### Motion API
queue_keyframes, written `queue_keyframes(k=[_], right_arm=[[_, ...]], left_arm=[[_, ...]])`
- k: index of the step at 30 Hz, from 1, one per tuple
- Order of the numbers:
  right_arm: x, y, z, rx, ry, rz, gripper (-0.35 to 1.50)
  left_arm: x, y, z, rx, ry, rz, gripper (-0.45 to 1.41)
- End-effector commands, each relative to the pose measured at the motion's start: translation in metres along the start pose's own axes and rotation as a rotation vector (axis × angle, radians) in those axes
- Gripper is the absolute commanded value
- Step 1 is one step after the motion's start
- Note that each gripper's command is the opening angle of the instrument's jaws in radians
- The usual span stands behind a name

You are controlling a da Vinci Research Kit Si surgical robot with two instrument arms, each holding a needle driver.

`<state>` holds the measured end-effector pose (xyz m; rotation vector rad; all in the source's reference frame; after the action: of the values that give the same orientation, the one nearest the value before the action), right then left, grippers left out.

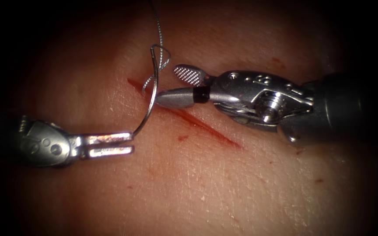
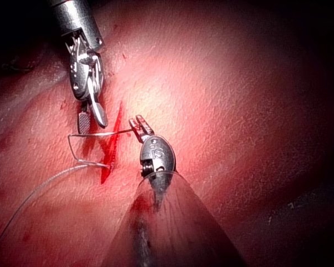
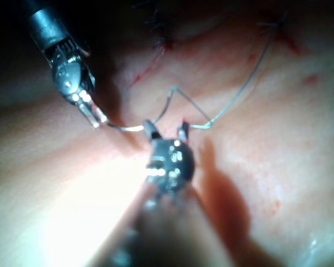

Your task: Wound Closure

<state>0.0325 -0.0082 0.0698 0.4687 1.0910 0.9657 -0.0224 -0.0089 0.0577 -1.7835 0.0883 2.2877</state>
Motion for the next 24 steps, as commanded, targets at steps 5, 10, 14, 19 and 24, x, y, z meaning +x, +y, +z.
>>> queue_keyframes(k=[5, 10, 14, 19, 24], right_arm=[[-0.0008, -0.0003, 0.0013, 0.014, -0.003, 0.11, 0.74], [-0.0011, -0.0005, 0.0018, 0.033, -0.003, 0.131, 0.74], [-0.0015, -0.0007, 0.0028, 0.045, -0.004, 0.162, 0.66], [-0.0015, -0.001, 0.0032, 0.053, -0.007, 0.19, 0.34], [-0.0015, -0.0008, 0.0033, 0.061, -0.018, 0.219, -0.35]], left_arm=[[-0.0006, 0.0006, 0.0007, 0.001, 0.0, 0.006, -0.45], [-0.0007, 0.0008, 0.001, 0.004, -0.002, 0.013, -0.45], [-0.0007, 0.0008, 0.001, 0.005, -0.002, 0.02, -0.45], [-0.0007, 0.0008, 0.001, 0.005, -0.002, 0.026, -0.45], [-0.0008, 0.0009, 0.001, 0.006, -0.002, 0.033, -0.45]])
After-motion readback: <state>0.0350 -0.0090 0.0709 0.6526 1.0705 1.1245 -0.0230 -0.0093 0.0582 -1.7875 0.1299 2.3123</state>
